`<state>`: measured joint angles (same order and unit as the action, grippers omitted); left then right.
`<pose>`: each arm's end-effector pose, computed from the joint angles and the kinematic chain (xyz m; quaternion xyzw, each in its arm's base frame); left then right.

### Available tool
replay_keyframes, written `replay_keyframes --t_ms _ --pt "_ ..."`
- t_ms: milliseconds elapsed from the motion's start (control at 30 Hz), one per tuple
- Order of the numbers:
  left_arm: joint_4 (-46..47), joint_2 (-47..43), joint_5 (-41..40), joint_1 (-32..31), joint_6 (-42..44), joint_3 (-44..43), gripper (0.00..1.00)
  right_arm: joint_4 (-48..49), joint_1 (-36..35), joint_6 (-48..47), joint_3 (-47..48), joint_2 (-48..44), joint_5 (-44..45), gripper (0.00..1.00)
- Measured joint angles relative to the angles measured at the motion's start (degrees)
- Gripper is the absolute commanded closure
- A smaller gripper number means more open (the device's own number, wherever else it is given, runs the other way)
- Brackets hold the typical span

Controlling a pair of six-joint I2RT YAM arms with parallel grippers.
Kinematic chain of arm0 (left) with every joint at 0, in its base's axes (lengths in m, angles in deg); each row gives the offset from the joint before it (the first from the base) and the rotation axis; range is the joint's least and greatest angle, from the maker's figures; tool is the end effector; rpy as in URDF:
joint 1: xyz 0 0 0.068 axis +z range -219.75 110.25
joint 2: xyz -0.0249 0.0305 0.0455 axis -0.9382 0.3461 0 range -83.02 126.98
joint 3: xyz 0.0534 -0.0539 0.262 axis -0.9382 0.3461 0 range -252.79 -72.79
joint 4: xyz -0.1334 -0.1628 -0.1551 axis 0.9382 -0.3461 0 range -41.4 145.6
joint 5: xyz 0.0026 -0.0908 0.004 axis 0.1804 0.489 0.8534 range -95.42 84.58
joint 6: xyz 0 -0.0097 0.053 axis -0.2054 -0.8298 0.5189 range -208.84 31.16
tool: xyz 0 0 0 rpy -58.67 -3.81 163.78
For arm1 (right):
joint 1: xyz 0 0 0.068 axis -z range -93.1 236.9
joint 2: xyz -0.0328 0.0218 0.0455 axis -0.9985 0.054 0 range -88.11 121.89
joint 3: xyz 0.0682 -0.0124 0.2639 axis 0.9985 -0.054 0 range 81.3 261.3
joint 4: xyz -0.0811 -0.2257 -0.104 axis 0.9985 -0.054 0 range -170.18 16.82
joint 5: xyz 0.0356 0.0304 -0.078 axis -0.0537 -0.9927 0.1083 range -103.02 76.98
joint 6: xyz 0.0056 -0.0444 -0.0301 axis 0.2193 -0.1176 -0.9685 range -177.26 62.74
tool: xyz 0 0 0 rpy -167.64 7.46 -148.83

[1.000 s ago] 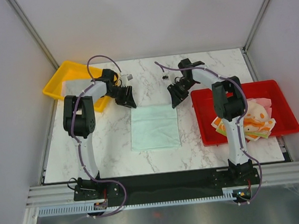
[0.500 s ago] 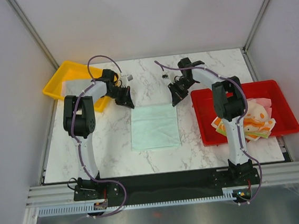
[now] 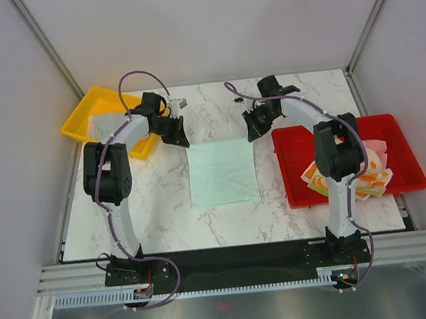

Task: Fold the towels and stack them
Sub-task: Fold the towel

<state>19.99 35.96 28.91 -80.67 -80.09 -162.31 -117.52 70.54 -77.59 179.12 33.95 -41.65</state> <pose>0.4226 -0.1018 0.1824 0.2221 0.9084 -0.2920 0.2007 0.4237 0.1423 0.1934 -0.3434 0.8892 0.2366 0.1885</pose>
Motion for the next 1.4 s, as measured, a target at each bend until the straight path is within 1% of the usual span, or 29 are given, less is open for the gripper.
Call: replay_keyframes --t_ms 200,333,533,667,800,1067,1233,1400 --pt "2.4 -9.1 -1.3 -0.6 -0.6 4.1 0.98 5.2 -0.8 2.3 -5.2 -9.4 1.8 1.0" --pt "3.2 -13.7 -2.9 -1.7 -0.9 8.5 0.98 8.5 -3.5 4.1 -12.0 -15.0 5.1 1.0" --pt "3.8 -19.5 -6.8 -4.6 -2.2 17.6 0.98 12.7 -7.1 8.2 -23.3 -21.6 10.8 1.0" --pt "4.4 -22.4 -8.4 -7.0 -3.8 22.1 0.98 14.8 -7.2 11.2 -28.2 -24.7 13.2 1.0" --pt "4.5 -24.6 -8.7 -8.2 -5.1 24.5 0.98 15.4 -7.7 14.2 -31.9 -28.1 15.2 1.0" --pt "4.0 -28.9 -10.6 -10.9 -7.9 30.2 0.98 15.6 -10.2 19.8 -37.4 -32.7 15.7 1.0" --pt "3.6 -30.2 -12.7 -13.1 -9.1 32.0 0.98 15.6 -12.6 22.7 -41.0 -33.0 17.0 1.0" --pt "2.3 -30.2 -15.0 -14.7 -10.1 32.8 0.98 15.7 -12.7 26.1 -42.5 -33.6 18.1 1.0"
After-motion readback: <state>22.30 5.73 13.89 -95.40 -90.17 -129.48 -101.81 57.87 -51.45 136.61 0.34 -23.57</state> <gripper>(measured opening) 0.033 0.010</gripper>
